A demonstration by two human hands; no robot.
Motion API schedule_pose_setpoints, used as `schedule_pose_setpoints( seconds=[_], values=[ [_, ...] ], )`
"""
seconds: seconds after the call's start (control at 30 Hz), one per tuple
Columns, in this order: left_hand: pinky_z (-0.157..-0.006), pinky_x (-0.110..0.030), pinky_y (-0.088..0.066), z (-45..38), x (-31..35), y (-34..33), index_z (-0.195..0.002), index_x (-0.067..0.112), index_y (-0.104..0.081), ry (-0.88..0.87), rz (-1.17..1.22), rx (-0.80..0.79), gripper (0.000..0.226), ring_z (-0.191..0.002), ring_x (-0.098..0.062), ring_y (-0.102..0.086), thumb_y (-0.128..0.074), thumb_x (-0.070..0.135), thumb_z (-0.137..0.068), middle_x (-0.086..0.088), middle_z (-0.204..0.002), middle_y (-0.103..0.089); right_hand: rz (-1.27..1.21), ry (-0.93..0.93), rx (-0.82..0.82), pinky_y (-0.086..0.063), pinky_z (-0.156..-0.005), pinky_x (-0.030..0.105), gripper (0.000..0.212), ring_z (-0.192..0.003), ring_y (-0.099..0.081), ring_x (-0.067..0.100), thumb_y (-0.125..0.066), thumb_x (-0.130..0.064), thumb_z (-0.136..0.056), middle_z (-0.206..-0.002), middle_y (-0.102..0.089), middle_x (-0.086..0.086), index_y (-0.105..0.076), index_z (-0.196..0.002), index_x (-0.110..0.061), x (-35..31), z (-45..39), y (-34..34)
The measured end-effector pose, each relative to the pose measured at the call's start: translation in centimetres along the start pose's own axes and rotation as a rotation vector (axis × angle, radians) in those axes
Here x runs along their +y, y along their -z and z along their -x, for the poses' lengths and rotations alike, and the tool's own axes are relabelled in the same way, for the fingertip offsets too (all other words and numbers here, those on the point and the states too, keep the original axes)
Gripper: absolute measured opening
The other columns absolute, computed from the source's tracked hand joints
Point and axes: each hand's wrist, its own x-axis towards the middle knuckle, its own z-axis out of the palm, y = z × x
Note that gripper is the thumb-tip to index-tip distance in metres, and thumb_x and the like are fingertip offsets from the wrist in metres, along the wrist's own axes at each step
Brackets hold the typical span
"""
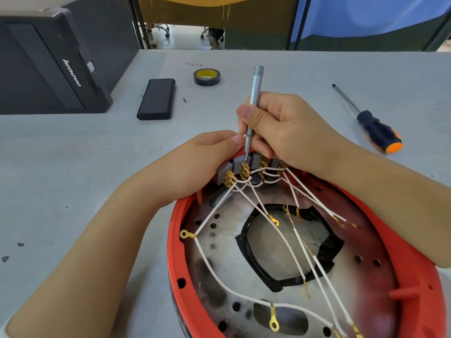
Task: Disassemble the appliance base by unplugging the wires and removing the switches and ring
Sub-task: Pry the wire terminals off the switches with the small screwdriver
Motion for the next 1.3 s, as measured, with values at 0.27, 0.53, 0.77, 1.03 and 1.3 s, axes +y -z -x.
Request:
schedule_pose_setpoints(
  seconds=[0.27, 0.53, 0.77, 1.03, 1.3],
  values=[
    [-0.068, 0.000, -0.040, 0.00, 0.04, -0.05, -0.085, 0.043, -0.065, -0.019, 0.005, 0.004, 0.031, -0.083, 0.016, -0.059, -0.038, 0.036, -0.099, 0.032, -0.086, -0.067, 0.080, 0.007, 0.000, -0.037, -0.050, 0.012, 0.030, -0.040, -0.047, 0.000, -0.044, -0.024, -0.100, -0.041, -0.049, -0.014, -0.055, -0.074, -0.015, 0.10, -0.03, 0.05],
    [-0.061, 0.005, -0.036, 0.09, 0.08, -0.18, -0.074, 0.048, -0.069, -0.037, 0.029, 0.013, 0.040, -0.081, 0.018, -0.060, -0.041, 0.033, -0.099, 0.032, -0.082, -0.068, 0.090, -0.004, 0.018, -0.037, -0.051, 0.016, 0.030, -0.040, -0.045, 0.002, -0.045, -0.027, -0.100, -0.040, -0.048, -0.013, -0.057, -0.078, -0.011, 0.26, -0.14, 0.06],
    [-0.068, -0.001, -0.041, 0.07, -0.02, -0.12, -0.086, 0.057, -0.063, -0.015, -0.024, 0.001, 0.032, -0.086, 0.014, -0.061, -0.039, 0.039, -0.097, 0.030, -0.088, -0.068, 0.086, -0.015, 0.001, -0.034, -0.047, 0.011, 0.031, -0.037, -0.045, 0.001, -0.044, -0.026, -0.101, -0.038, -0.048, -0.014, -0.056, -0.076, -0.012, 0.22, -0.18, 0.16],
    [-0.081, -0.015, -0.037, -0.08, -0.39, -0.01, -0.087, 0.059, -0.063, 0.005, -0.025, 0.005, 0.030, -0.090, 0.016, -0.059, -0.041, 0.041, -0.096, 0.034, -0.091, -0.067, 0.081, -0.013, -0.005, -0.034, -0.045, 0.008, 0.031, -0.036, -0.048, -0.001, -0.044, -0.024, -0.101, -0.036, -0.048, -0.018, -0.056, -0.076, -0.010, 0.21, -0.32, 0.14],
    [-0.088, -0.026, -0.042, -0.10, -0.57, 0.06, -0.098, 0.045, -0.067, -0.008, 0.013, -0.034, 0.027, -0.094, 0.001, -0.066, -0.040, 0.041, -0.096, 0.018, -0.098, -0.072, 0.055, 0.025, 0.062, -0.045, -0.059, 0.016, 0.030, -0.042, -0.050, -0.002, -0.044, -0.025, -0.101, -0.039, -0.048, -0.015, -0.054, -0.073, -0.016, 0.55, -0.45, 0.18]
  ],
)
